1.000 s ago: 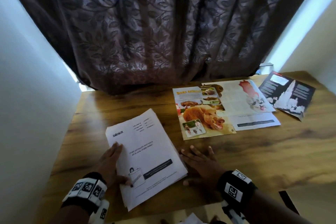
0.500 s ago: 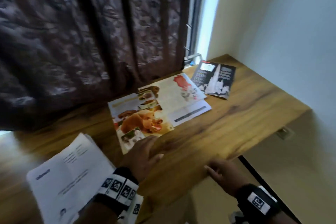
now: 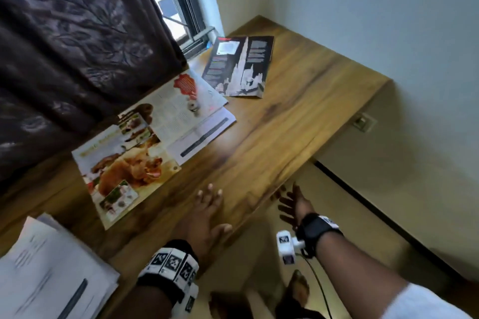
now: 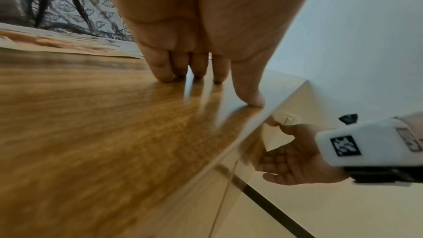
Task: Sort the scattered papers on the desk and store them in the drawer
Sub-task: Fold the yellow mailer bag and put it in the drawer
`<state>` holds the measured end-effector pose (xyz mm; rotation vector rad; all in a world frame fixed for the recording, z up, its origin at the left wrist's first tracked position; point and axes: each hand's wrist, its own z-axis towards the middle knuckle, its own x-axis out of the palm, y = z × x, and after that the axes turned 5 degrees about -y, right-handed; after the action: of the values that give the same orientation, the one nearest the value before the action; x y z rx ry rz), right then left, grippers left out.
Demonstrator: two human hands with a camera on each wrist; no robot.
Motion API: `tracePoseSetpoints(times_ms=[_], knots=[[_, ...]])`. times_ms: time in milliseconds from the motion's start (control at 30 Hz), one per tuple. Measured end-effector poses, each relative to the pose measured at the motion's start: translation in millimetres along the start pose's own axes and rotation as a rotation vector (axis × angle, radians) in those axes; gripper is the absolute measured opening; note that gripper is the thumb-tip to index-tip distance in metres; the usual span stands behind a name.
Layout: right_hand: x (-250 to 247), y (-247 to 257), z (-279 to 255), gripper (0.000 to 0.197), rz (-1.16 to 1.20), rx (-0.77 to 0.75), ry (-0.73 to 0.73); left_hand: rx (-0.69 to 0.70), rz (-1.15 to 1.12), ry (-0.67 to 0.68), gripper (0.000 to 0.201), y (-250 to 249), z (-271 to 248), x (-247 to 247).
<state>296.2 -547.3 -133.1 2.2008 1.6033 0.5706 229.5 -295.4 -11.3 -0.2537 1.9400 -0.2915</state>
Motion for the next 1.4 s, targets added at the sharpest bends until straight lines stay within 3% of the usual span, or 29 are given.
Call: tracePoseSetpoints(times_ms=[167, 333, 533, 667, 800, 900, 1000, 1100, 1200, 1333, 1400], knots=[[15, 4, 20, 0.075, 0.335, 0.115, 0.069, -0.015, -0.021, -0.007, 0.082, 4, 5, 3], [4, 4, 8, 0.077, 0.421, 0.124, 0.061, -0.009, -0.065, 0.012, 0.084, 8, 5, 1], [-49, -24, -26, 0.083, 0.247, 0.059, -0.018, -0.003, -0.050, 0.037, 0.087, 9, 8, -1], [-95, -41, -61, 0.079, 0.136, -0.041, -0.162, -0.014, 0.159, 0.044, 0.078, -20, 8, -11], [-129, -51, -110, 0.080, 0.100, -0.192, -0.286, 0.280, 0.243, -0.083, 0.054, -87, 11, -10], [-143, -60, -146, 0.077, -0.024, -0.312, -0.313, 0.432, 0.264, -0.019, 0.048, -150, 5, 6], [-147, -76, -159, 0.065, -0.207, -0.305, -0.343, 0.530, 0.383, 0.092, 0.047, -192, 4, 44], [-152, -94, -159, 0.071, -0.342, -0.287, -0.416, 0.504, 0.506, 0.213, 0.059, -215, 8, 83], [-158, -101, -163, 0.072, -0.409, -0.297, -0.461, 0.434, 0.505, 0.269, 0.041, -219, 20, 108], [-162, -103, -166, 0.067, -0.413, -0.341, -0.435, 0.472, 0.465, 0.271, 0.031, -223, 27, 103], [-164, -104, -164, 0.071, -0.400, -0.364, -0.430, 0.527, 0.342, 0.219, 0.026, -230, 24, 84]])
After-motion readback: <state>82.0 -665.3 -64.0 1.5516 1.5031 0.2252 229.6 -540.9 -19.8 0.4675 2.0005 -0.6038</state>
